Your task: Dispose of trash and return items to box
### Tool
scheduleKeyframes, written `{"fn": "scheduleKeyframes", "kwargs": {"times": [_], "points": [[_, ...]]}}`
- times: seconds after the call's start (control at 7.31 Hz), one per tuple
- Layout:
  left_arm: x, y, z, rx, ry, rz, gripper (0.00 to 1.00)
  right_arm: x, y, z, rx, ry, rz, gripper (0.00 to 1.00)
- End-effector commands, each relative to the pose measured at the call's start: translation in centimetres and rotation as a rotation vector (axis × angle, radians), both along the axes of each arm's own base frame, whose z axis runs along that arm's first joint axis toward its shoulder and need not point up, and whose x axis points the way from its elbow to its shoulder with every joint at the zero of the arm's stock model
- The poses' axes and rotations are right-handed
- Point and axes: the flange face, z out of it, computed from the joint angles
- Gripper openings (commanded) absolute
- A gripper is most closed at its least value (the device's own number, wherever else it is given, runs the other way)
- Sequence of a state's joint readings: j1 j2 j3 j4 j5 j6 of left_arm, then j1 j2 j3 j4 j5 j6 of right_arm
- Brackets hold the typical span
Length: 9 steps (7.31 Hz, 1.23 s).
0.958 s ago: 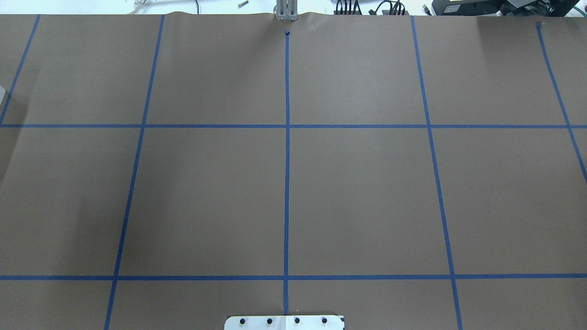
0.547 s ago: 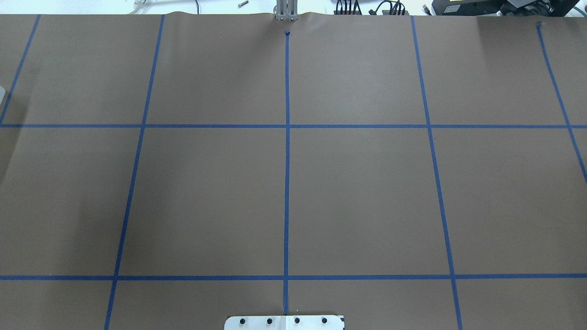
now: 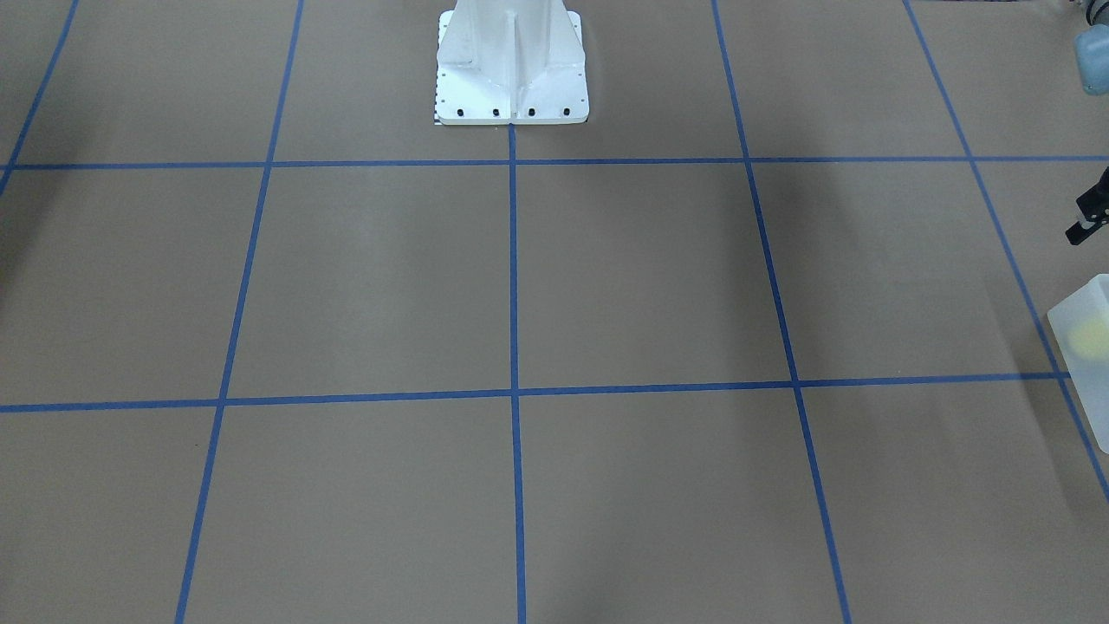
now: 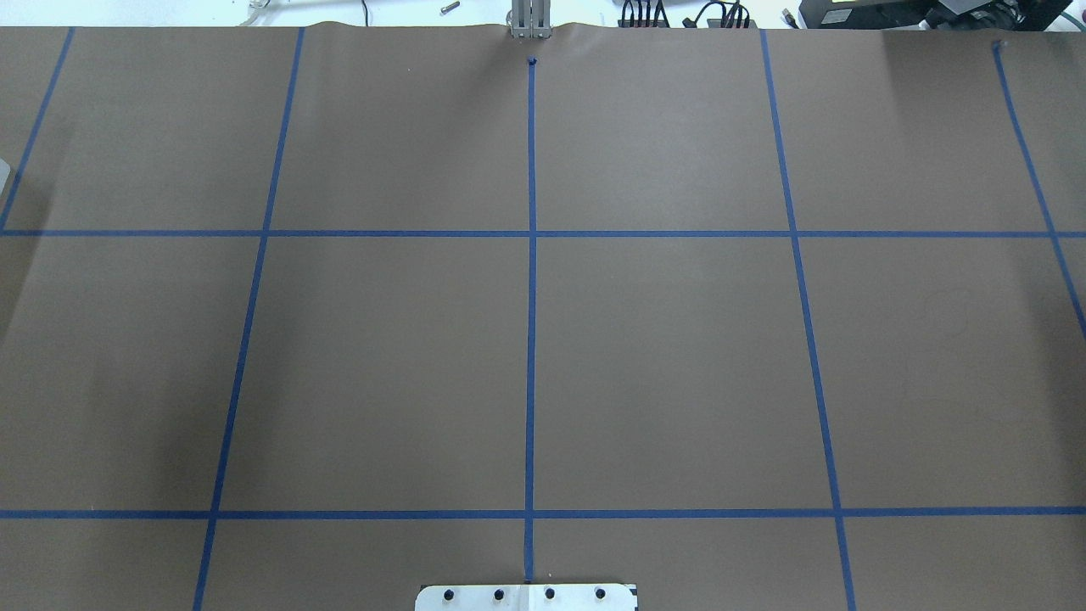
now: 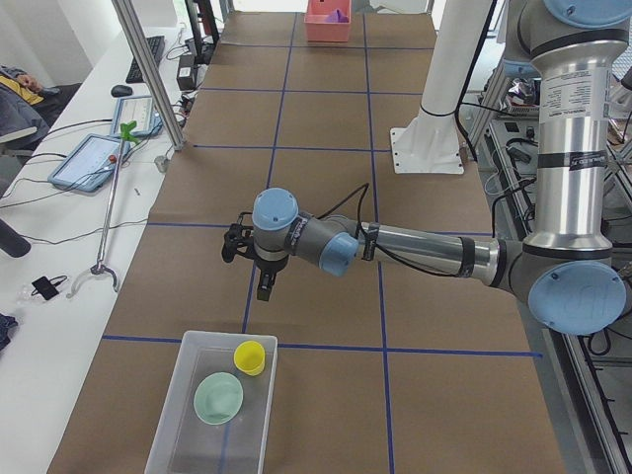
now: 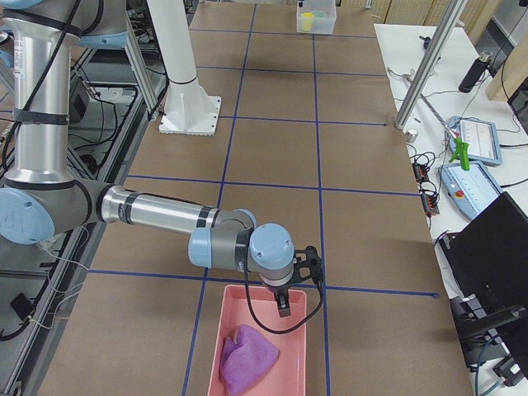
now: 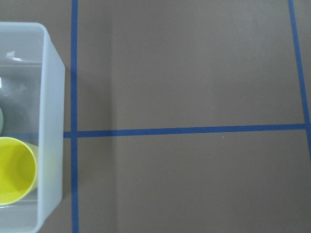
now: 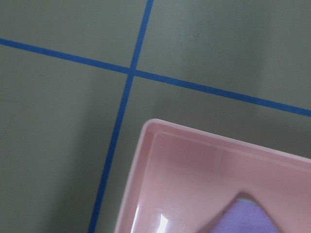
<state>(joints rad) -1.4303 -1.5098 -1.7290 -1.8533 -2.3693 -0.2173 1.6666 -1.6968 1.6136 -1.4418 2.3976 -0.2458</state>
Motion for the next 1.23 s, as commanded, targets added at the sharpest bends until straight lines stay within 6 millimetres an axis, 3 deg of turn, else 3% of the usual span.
{"fn": "scheduleKeyframes", "kwargs": {"times": [0.0, 0.14, 0.27, 0.55, 1.09], "points": [[-2.7, 0.3, 2.3, -0.049, -0.011, 0.070, 0.97, -3.8, -1.1, -1.6, -0.027, -0.006, -0.032, 1.00], [-4.1, 0.1, 2.2, -0.020, -0.021, 0.104, 0.97, -5.4, -2.4, -2.9, -0.043, -0.016, -0.028, 1.00], [-4.1, 0.2, 2.4, -0.019, -0.021, 0.107, 0.97, -6.6, -2.6, -3.1, -0.068, -0.020, -0.026, 1.00], [-5.8, 0.6, 1.3, 0.002, -0.008, 0.065, 0.98, -7.0, -2.7, -3.2, -0.062, -0.020, -0.036, 1.00], [-5.7, 0.2, 0.7, -0.011, -0.011, 0.041, 0.98, -8.8, -3.0, -3.5, -0.036, -0.017, -0.075, 1.00]]}}
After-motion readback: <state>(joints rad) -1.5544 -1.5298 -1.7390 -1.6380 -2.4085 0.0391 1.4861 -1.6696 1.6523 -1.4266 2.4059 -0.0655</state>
